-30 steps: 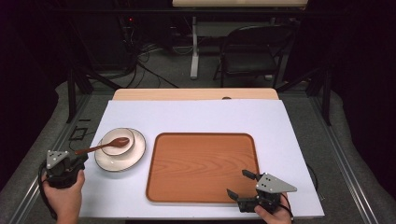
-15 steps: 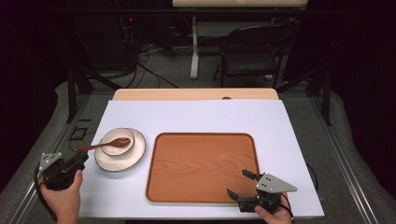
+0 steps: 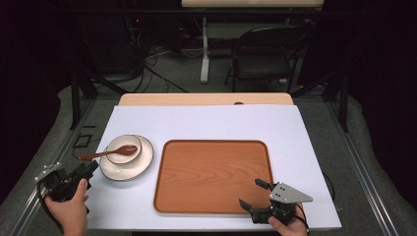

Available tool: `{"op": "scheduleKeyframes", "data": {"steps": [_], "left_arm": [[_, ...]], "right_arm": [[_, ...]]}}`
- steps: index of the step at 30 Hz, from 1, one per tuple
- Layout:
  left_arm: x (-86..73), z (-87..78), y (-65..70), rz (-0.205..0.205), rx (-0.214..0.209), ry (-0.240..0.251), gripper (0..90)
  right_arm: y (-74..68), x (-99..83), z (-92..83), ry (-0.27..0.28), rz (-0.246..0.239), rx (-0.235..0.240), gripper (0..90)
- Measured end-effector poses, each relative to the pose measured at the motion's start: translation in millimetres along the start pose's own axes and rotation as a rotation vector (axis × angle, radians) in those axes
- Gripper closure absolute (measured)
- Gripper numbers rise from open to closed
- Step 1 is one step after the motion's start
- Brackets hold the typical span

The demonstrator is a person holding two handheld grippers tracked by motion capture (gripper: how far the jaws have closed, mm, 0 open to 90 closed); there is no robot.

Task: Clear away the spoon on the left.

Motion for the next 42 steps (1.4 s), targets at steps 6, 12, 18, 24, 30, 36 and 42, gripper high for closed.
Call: {"op": "scheduleKeyframes", "data": {"steps": [6, 12, 18, 24, 30, 36, 42], "left_arm": [[5.9, 7.2, 1.8, -0.032, 0.02, 0.037, 46.8], [11.7, 16.1, 3.0, -0.062, 0.023, 0.062, 55.3], [16.9, 20.6, 3.5, -0.086, 0.019, 0.092, 68.3], [21.9, 19.7, 7.0, -0.101, -0.012, 0.117, 73.2], [27.4, 16.7, 13.7, -0.097, -0.037, 0.119, 78.6], [32.9, 14.4, 27.5, -0.063, -0.059, 0.116, 81.7], [37.2, 14.9, 41.2, -0.024, -0.08, 0.107, 83.9]], "right_arm": [[-2.1, 0.1, 1.7, -0.002, 0.005, 0.001, 14.2], [-1.2, 0.5, 0.0, 0.003, 0.0, -0.002, 14.2], [0.3, 0.1, -1.1, 0.004, 0.004, -0.005, 14.2], [-0.1, 0.1, -0.6, 0.003, -0.001, -0.002, 14.2], [-0.2, 0.2, -0.7, 0.003, 0.001, -0.002, 14.2], [-0.4, 0.1, -0.6, 0.001, -0.001, -0.001, 14.2], [-0.1, 0.3, -0.6, 0.005, 0.0, -0.001, 14.3]]}}
Point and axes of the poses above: each handheld gripper's, and its own axes: z roughly forward along the jaws, x roughly out of its top, y roughly to its right, the point moved 6 cm from there along z, roughly forward along the jaws, and after that the axes turned 10 degrees about -z, right-handed, at the moved point
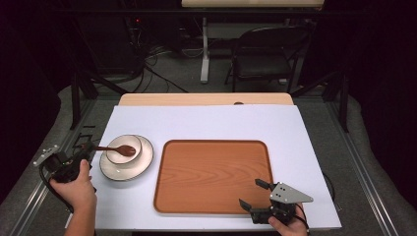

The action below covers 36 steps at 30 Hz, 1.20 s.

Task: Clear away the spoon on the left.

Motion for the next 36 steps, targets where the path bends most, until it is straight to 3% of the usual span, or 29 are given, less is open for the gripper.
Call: {"op": "scheduleKeyframes", "data": {"steps": [14, 22, 36], "left_arm": [[7.3, 5.3, 26.9, 0.191, 0.031, -0.061, 84.0], [11.0, 6.9, 44.8, 0.337, 0.062, -0.104, 84.0], [15.3, -1.8, 75.7, 0.503, 0.069, -0.16, 84.0]], "right_arm": [[-0.1, 0.1, -0.3, 0.001, -0.002, 0.004, 14.3], [-0.5, 0.0, 0.0, -0.001, 0.0, 0.004, 14.3], [-0.6, -0.4, 0.3, -0.006, 0.0, 0.006, 14.3]]}}
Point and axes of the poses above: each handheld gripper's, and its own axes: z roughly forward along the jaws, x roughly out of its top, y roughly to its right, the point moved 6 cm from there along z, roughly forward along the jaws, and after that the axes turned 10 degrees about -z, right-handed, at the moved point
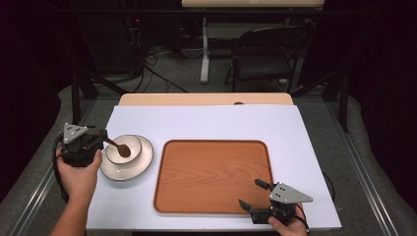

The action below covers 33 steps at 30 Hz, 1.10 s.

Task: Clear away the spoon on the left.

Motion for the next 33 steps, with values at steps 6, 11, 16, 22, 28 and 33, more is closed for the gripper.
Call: {"op": "scheduleKeyframes", "data": {"steps": [6, 11, 16, 22, 28, 33], "left_arm": [[7.3, -6.9, 13.3, 0.06, -0.009, -0.011, 84.0], [13.8, -14.2, 23.4, 0.097, -0.026, -0.012, 84.0], [19.0, -21.5, 30.2, 0.111, -0.045, -0.016, 84.0], [24.5, -29.9, 36.7, 0.116, -0.076, -0.009, 84.0], [25.6, -32.2, 43.8, 0.113, -0.113, -0.01, 84.0], [25.9, -32.0, 51.5, 0.117, -0.147, -0.019, 84.0]], "right_arm": [[0.0, 0.1, -0.1, 0.002, 0.0, -0.002, 14.4], [0.6, 0.3, -0.4, 0.006, 0.002, -0.004, 14.4], [0.5, 0.3, -0.4, 0.006, -0.001, -0.004, 14.4], [0.2, 0.3, -0.3, 0.003, -0.001, -0.003, 14.5], [0.4, 0.2, -0.2, 0.005, 0.0, -0.004, 14.5], [0.1, 0.1, -0.3, 0.002, -0.003, -0.003, 14.5]]}}
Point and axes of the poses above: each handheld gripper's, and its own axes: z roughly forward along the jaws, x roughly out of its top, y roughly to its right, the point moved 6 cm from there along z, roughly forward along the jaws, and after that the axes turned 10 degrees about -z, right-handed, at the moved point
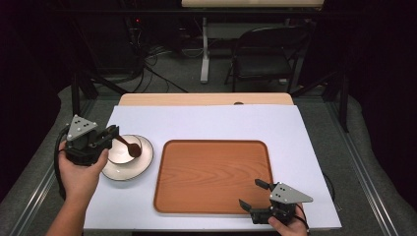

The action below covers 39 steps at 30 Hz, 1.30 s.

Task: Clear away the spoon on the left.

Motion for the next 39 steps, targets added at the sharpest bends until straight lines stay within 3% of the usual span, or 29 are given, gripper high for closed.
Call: {"op": "scheduleKeyframes", "data": {"steps": [18, 33, 39], "left_arm": [[1.4, 10.3, 36.9, 0.033, -0.116, -0.042, 84.0], [-2.0, 18.1, 73.5, 0.099, -0.212, -0.101, 84.0], [-6.9, 20.6, 85.8, 0.127, -0.258, -0.149, 84.0]], "right_arm": [[0.1, 0.4, -0.5, 0.004, 0.0, 0.0, 14.6], [0.5, 1.0, -1.4, 0.009, -0.002, -0.004, 14.8], [0.8, 0.9, -1.7, 0.008, -0.002, -0.004, 14.7]]}}
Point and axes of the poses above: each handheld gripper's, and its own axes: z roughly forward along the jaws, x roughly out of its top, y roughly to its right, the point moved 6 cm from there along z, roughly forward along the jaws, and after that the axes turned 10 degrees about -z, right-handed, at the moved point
